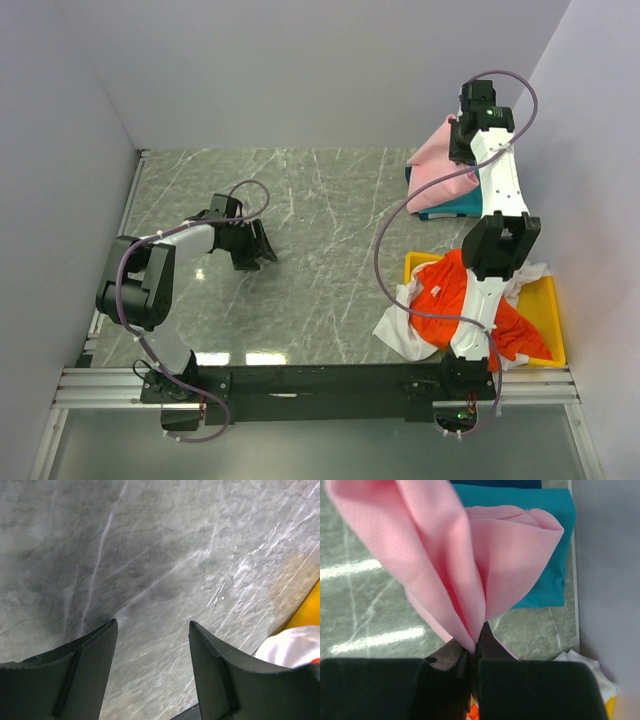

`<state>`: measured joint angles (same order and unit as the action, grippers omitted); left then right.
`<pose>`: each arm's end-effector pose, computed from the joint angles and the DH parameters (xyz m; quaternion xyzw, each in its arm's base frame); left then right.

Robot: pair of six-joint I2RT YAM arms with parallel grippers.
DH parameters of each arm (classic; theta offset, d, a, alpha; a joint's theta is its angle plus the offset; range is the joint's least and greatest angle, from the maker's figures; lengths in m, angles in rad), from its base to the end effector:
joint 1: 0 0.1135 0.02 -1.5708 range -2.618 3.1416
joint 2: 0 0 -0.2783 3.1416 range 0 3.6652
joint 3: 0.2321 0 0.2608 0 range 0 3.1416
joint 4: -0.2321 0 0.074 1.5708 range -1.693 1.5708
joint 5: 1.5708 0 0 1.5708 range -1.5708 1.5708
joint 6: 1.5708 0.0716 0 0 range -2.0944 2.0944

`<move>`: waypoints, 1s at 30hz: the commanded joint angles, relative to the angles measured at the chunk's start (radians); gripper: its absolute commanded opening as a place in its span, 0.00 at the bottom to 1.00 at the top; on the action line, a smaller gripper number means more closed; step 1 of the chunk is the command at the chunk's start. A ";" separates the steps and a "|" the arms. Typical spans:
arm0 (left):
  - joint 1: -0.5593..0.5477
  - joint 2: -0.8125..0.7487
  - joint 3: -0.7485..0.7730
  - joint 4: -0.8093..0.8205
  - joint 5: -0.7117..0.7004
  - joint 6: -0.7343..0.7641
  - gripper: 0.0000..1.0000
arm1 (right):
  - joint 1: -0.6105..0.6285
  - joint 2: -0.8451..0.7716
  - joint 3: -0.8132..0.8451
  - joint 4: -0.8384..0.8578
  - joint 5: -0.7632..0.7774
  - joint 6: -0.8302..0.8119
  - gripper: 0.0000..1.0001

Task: Fold and stack the t-shirts
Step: Neatly place the folded tshirt to the corner

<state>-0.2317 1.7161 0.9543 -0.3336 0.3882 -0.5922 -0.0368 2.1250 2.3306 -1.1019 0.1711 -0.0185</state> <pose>0.3340 -0.1067 0.1324 -0.1263 0.9463 -0.2643 0.1367 0.4922 -0.0303 0.3478 0.0369 0.9399 -0.0897 0.3273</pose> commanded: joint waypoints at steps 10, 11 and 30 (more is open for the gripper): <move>-0.020 0.030 0.003 -0.068 -0.035 0.012 0.66 | -0.077 0.110 0.024 0.085 0.018 0.000 0.00; -0.020 0.030 0.004 -0.070 -0.035 0.012 0.66 | -0.081 0.119 0.041 0.086 0.021 -0.004 0.00; -0.038 -0.081 0.049 -0.093 -0.074 0.015 0.67 | -0.149 0.181 0.055 0.169 0.223 -0.021 0.85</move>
<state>-0.2623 1.7054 0.9775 -0.3931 0.3492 -0.5900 -0.1795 2.3161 2.3451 -0.9894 0.3061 -0.0502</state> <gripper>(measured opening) 0.666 0.748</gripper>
